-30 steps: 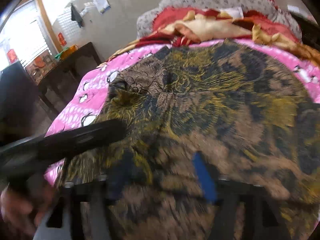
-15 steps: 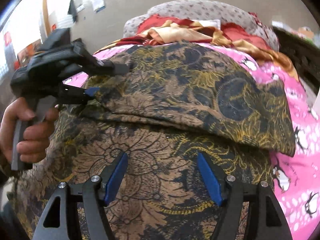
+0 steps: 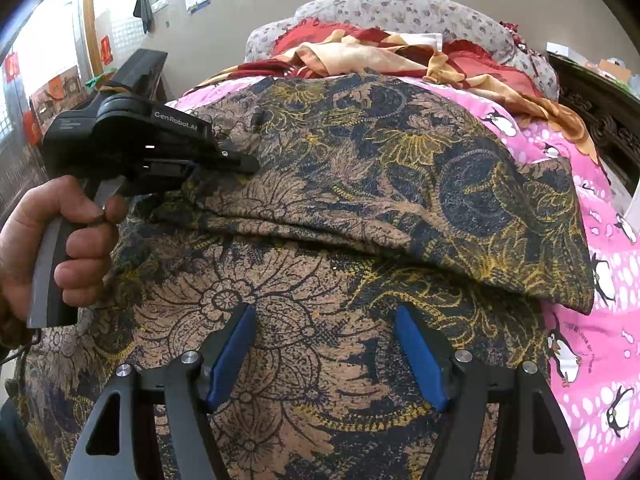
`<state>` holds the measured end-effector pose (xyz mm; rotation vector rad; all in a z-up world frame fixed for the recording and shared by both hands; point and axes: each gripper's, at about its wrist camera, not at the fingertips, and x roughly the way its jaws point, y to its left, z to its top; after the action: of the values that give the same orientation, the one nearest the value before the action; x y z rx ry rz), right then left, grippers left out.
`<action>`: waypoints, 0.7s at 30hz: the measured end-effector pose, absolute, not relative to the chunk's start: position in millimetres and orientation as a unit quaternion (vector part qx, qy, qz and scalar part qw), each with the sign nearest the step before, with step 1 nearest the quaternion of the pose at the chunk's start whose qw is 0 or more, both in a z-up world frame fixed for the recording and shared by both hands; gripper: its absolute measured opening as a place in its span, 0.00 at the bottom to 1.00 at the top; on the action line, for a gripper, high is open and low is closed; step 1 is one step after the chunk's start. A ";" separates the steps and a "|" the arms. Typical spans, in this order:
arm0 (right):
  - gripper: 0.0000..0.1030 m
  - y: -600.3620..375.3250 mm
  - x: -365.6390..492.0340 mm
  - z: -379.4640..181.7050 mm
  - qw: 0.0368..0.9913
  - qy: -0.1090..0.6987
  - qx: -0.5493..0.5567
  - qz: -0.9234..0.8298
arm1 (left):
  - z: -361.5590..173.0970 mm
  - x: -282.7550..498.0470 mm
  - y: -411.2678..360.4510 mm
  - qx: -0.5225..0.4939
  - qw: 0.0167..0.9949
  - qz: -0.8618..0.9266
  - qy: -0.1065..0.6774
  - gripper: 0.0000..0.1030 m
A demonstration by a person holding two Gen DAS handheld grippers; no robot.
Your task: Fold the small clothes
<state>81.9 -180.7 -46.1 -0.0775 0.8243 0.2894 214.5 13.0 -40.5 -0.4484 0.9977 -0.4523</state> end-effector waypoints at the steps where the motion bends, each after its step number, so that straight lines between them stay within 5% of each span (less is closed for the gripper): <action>1: 0.68 -179.9 82.0 -46.2 0.906 0.399 -0.040 0.139 | -33.7 209.4 10.7 -0.204 0.836 -0.217 0.460 0.02; 9: 0.70 -176.9 81.6 -47.0 0.905 0.400 -0.043 0.137 | 46.5 188.4 79.5 -0.216 0.893 -0.182 0.350 0.02; 21: 0.70 -174.5 81.6 -46.7 0.905 0.401 -0.044 0.135 | -23.5 196.1 139.3 -0.208 0.875 -0.092 0.427 0.03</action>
<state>81.6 -174.5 -46.7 -0.0903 0.8285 0.2796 196.1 139.3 -23.5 -0.4342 0.8908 -0.1913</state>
